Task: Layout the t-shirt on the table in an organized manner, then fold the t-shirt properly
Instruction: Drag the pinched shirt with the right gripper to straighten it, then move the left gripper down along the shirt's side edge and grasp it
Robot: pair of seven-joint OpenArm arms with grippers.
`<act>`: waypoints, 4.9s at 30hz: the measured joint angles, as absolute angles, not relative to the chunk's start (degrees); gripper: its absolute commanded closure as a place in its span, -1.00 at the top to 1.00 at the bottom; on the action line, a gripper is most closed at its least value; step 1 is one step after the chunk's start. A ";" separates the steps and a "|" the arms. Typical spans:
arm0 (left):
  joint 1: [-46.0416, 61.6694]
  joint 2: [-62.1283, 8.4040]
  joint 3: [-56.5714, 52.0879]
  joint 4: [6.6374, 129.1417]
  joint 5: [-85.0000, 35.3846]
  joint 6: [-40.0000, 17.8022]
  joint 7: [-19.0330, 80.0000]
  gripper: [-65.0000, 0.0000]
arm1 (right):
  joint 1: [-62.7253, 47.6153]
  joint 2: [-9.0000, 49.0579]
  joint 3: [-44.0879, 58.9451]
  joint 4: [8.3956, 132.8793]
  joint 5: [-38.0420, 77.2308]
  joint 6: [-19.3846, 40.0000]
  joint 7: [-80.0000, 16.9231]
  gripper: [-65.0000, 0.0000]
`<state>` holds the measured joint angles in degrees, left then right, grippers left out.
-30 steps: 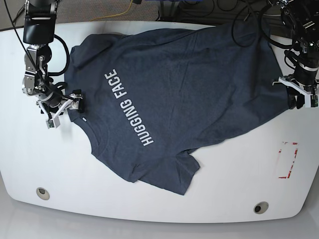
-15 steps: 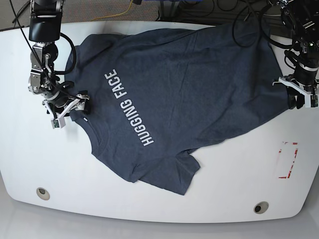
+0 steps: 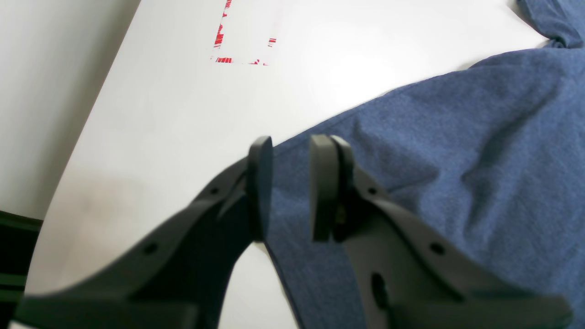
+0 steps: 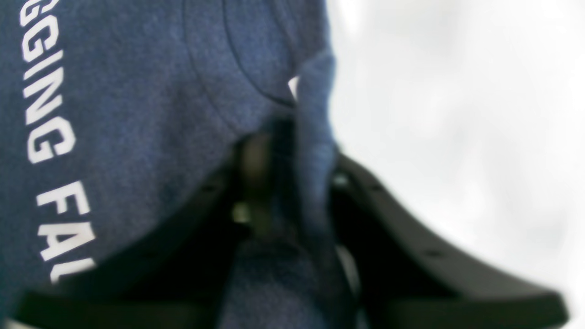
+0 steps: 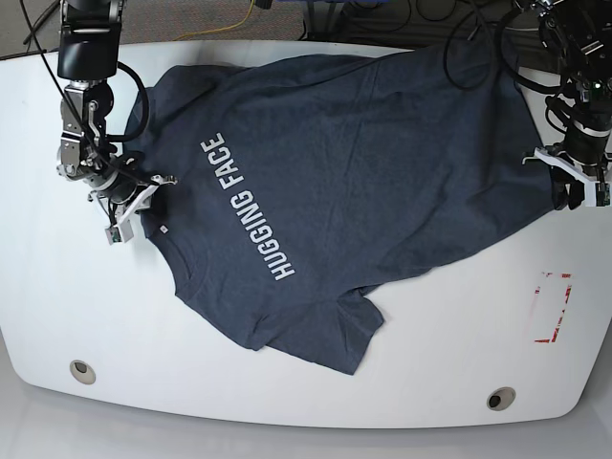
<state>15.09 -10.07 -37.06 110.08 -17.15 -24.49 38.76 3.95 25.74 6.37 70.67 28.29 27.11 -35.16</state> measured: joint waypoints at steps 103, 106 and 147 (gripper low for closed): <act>-2.68 -10.39 -23.88 85.32 -13.54 -23.92 42.63 0.59 | -6.11 26.35 30.70 64.82 30.26 27.49 -31.66 -1.00; -5.17 -10.39 -23.81 83.00 -11.57 -24.18 42.50 0.59 | -6.09 26.35 30.70 64.82 30.26 27.49 -31.62 -1.00; -9.50 -9.74 -14.06 67.33 -10.74 -23.86 34.17 0.59 | -4.84 26.20 30.65 64.71 30.02 27.73 -32.58 -0.95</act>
<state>-9.50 -9.74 -14.06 67.33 -10.74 -23.86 34.17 -4.84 26.20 30.65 64.71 30.02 27.73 -32.58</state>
